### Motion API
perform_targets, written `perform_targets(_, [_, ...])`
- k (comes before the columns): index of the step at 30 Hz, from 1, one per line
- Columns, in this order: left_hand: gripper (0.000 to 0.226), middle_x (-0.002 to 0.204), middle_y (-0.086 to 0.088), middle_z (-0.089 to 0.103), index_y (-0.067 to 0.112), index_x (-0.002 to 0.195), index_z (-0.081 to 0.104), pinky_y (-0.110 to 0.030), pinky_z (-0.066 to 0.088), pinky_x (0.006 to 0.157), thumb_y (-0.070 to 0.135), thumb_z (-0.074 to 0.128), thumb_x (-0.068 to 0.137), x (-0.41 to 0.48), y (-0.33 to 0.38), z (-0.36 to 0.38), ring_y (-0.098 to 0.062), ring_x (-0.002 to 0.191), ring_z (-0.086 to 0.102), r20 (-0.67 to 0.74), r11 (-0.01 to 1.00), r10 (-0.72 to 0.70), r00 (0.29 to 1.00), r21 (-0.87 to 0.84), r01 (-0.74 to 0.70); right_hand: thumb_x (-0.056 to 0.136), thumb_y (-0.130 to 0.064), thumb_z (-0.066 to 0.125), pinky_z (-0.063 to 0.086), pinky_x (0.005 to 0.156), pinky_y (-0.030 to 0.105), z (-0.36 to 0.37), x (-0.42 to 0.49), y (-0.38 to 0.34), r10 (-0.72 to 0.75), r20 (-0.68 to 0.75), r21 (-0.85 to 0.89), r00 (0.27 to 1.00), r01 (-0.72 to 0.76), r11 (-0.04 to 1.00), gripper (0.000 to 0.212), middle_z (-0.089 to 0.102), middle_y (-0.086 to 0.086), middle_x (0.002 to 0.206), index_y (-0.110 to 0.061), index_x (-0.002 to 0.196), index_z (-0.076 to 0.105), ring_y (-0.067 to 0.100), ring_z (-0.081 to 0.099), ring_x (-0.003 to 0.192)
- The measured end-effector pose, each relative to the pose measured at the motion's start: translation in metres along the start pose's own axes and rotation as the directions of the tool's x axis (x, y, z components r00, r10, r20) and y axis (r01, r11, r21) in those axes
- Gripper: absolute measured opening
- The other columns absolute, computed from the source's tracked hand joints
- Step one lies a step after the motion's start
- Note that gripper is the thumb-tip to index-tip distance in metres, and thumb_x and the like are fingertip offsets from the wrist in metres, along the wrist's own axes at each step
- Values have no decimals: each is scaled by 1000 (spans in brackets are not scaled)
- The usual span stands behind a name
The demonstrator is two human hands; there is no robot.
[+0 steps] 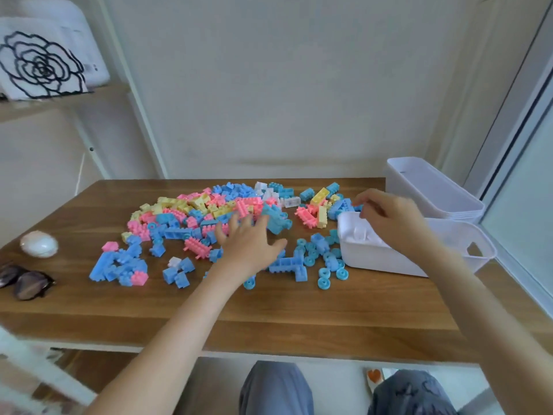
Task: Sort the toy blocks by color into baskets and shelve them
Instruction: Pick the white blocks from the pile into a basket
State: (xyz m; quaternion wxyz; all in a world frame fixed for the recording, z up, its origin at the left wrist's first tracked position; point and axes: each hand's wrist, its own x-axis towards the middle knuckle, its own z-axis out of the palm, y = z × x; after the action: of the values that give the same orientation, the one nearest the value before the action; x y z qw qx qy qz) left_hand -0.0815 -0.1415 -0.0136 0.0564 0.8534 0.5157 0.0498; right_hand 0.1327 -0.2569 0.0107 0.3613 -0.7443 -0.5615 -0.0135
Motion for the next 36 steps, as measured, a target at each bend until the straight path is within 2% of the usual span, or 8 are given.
perform_targets(3, [57, 153, -4, 29, 29, 143, 35, -57, -2, 111, 59, 31, 95, -9, -57, 6, -28, 145, 3, -173, 979, -173, 970, 75, 188, 94, -9, 47, 38, 52, 19, 30, -3, -30, -165, 110, 77, 980, 157, 985, 20, 54, -3, 60, -24, 96, 60, 12, 46, 50])
perform_targets(9, [39, 128, 5, 54, 33, 121, 56, -51, 5, 110, 55, 37, 95, -17, -138, 4, -20, 133, 28, -287, 956, -218, 933, 129, 264, 96, -14, 48, 39, 79, 20, 104, -5, -80, -450, 348, 177, 822, 414, 893, 25, 55, -8, 95, -15, 118, 58, 7, 46, 89])
perform_targets(14, [26, 107, 14, 59, 36, 104, 57, -49, 10, 110, 56, 49, 90, -20, -165, 3, -14, 122, 40, -181, 965, -250, 951, 35, 260, 97, -19, 45, 39, 96, 27, 130, 7, -101, -475, 451, 146, 756, 462, 875, 32, 57, -2, 115, -20, 127, 53, 12, 47, 107])
perform_targets(21, [21, 82, 16, 59, 34, 90, 56, -46, 16, 107, 54, 49, 91, -13, -162, 10, -12, 106, 49, -150, 962, -273, 950, -50, 269, 98, -20, 44, 38, 94, 26, 136, 14, -106, -454, 495, 116, 740, 462, 879, 31, 57, -1, 119, -20, 128, 52, 12, 47, 110])
perform_targets(26, [19, 85, 12, 60, 30, 93, 54, -43, 16, 103, 48, 51, 92, -13, -152, 7, -15, 106, 51, -192, 961, -277, 941, -36, 276, 97, -19, 45, 39, 91, 25, 131, 16, -99, -436, 484, 103, 759, 445, 889, 28, 59, 0, 114, -19, 123, 56, 14, 48, 106])
perform_targets(31, [15, 98, 16, 57, 26, 101, 59, -31, 11, 100, 37, 55, 92, -14, -113, -7, -9, 106, 49, -546, 988, -78, 834, -152, -7, 98, -31, 45, 51, 85, 29, 111, 16, -108, -339, 448, 218, 827, 267, 939, 31, 62, -2, 105, -18, 126, 51, 14, 60, 93])
perform_targets(33, [19, 102, 19, 53, 25, 108, 58, -27, 10, 101, 34, 59, 91, -15, -82, -10, -3, 106, 43, -585, 952, 44, 810, -220, -211, 97, -38, 45, 51, 78, 21, 104, 17, -110, -263, 427, 323, 865, 126, 938, 35, 61, -8, 101, -20, 127, 47, 9, 62, 88])
perform_targets(36, [29, 104, 8, 64, 17, 113, 59, -23, 12, 98, 21, 66, 85, -13, -39, -2, -12, 106, 52, -619, 880, 245, 747, -182, -439, 97, -32, 45, 40, 57, 10, 95, 17, -104, -230, 360, 282, 904, 130, 951, 24, 63, -2, 86, -14, 110, 55, 4, 55, 67])
